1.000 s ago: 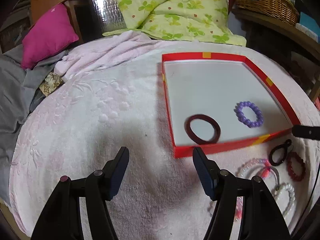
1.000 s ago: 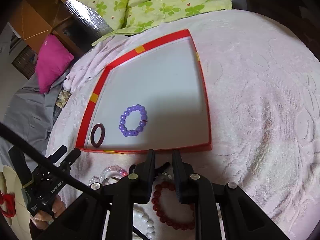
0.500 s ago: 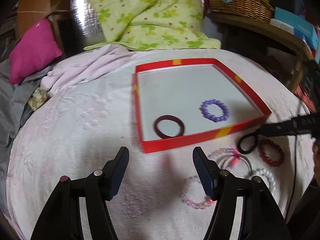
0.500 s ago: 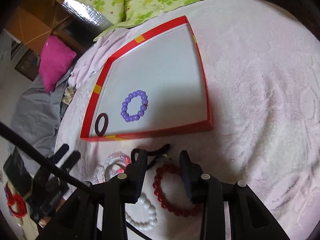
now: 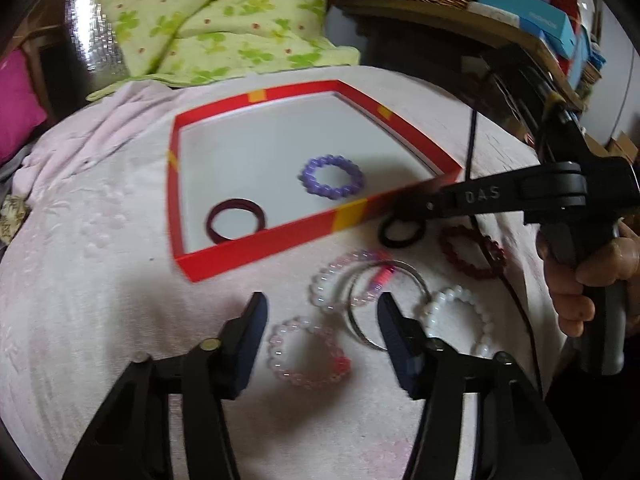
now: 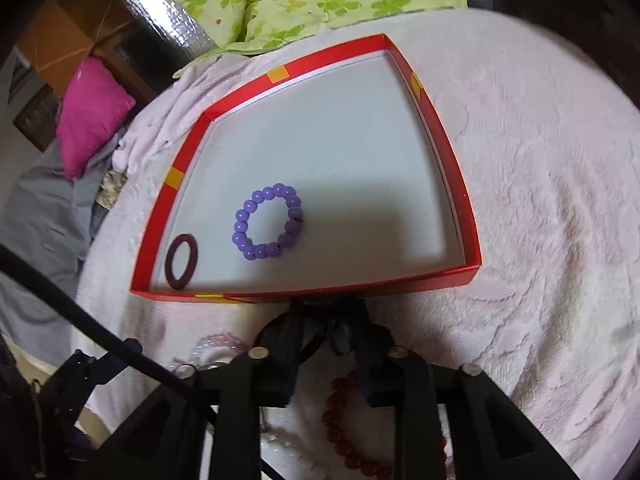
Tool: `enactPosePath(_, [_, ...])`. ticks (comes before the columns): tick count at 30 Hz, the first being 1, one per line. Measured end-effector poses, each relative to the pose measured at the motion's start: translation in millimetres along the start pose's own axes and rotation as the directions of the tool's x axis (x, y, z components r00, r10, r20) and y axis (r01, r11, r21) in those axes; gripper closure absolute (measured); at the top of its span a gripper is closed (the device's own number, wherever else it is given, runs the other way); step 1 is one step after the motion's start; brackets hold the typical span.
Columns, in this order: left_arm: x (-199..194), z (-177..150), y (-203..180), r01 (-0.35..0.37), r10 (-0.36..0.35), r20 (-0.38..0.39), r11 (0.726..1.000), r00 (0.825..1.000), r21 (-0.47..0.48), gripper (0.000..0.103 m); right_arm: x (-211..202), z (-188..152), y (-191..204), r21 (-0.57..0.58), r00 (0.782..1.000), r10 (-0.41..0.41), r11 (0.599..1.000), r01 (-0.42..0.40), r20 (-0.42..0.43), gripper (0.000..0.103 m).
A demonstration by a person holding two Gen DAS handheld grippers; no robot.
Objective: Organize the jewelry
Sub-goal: 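Move the left tool to the silver cuff while the right tool reaches the black hair tie, then grasp the silver cuff with the left tool while the right grasps the black hair tie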
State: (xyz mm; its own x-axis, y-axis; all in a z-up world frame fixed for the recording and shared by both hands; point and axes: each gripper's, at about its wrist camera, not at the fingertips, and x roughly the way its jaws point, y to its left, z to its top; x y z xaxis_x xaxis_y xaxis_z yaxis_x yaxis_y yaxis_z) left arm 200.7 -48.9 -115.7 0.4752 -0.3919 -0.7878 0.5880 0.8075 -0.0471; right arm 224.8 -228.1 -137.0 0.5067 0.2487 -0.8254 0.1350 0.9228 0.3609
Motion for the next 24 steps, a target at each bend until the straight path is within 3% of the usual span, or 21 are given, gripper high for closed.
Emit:
enactPosePath(2, [4.4,-1.2,-2.5,0.011,-0.011,-0.018,1.000,1.000,0.003,0.056,-0.1,0.4,-0.6,-0.009,1.000,-0.002,1.000,0.002,0.005,0.084])
enactPosePath(10, [11.3,-0.2,-9.3,-0.003,0.003,-0.029,1.000,1.000,0.013,0.057,-7.5,0.0,-12.6,-0.001,1.000,0.010,1.000,-0.010,0.013,0.087])
enactPosePath(14, [11.9,2.0,-11.5,0.017,-0.017,-0.022,1.000,1.000,-0.003,0.043,-12.7,0.1,-23.4,0.016,1.000,0.006,1.000,-0.006,0.021,0.087])
enactPosePath(19, [17.0,5.0,-22.2,0.051,-0.051,-0.023,0.999,0.998,-0.015,0.036,-16.1,-0.3,-33.6,0.043,0.999,0.029,0.999,-0.030,0.022,0.087])
enactPosePath(22, [26.1,8.6,-25.1,0.095,-0.098,-0.044,0.994,0.994,-0.060,0.036,-17.0,-0.9,-35.3,0.041,0.999,0.031,0.999,-0.032,0.019,0.087])
enactPosePath(24, [30.6,10.6,-25.8,0.088,-0.092,-0.045,0.993,0.995,-0.083,0.036,-16.1,-1.4,-36.2,0.045,0.999,0.035,0.998,-0.035,0.017,0.087])
